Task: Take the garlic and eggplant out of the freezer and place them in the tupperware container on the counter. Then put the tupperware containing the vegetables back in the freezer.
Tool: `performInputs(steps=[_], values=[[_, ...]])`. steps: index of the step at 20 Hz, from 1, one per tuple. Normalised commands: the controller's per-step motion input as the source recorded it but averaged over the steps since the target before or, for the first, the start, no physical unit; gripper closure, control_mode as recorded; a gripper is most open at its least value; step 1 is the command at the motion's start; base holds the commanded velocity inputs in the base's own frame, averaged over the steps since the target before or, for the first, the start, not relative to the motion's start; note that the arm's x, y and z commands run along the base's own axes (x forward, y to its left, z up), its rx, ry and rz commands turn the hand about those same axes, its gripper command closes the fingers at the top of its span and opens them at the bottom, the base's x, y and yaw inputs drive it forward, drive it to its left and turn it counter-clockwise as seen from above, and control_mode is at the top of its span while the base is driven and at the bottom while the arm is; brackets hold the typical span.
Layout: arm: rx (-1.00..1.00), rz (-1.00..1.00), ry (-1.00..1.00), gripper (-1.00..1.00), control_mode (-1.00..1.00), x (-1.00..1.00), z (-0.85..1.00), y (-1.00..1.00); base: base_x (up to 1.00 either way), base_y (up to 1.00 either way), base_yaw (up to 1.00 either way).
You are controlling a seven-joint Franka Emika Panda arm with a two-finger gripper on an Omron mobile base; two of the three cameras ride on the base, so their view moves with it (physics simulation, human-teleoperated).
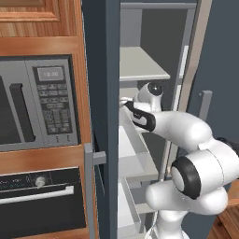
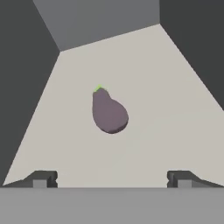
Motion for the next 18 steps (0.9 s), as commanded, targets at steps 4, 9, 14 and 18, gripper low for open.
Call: performInputs(steps=[4, 9, 14, 18], values=[[-0.01, 0.0, 0.0, -1.0, -1.0, 0.43, -0.18, 0.0, 0.0, 0.0, 0.0], [0.0, 0.0, 0.0, -1.0, -1.0, 0.42, -0.2, 0.02, 0.0, 0.0, 0.0], [0.0, 0.0, 0.0, -1.0, -1.0, 0.38, -0.25, 0.08, 0.0, 0.0, 0.0], [0.0, 0.0, 0.0, -1.0, -1.0, 0.36, -0.24, 0.09, 0.0, 0.0, 0.0]])
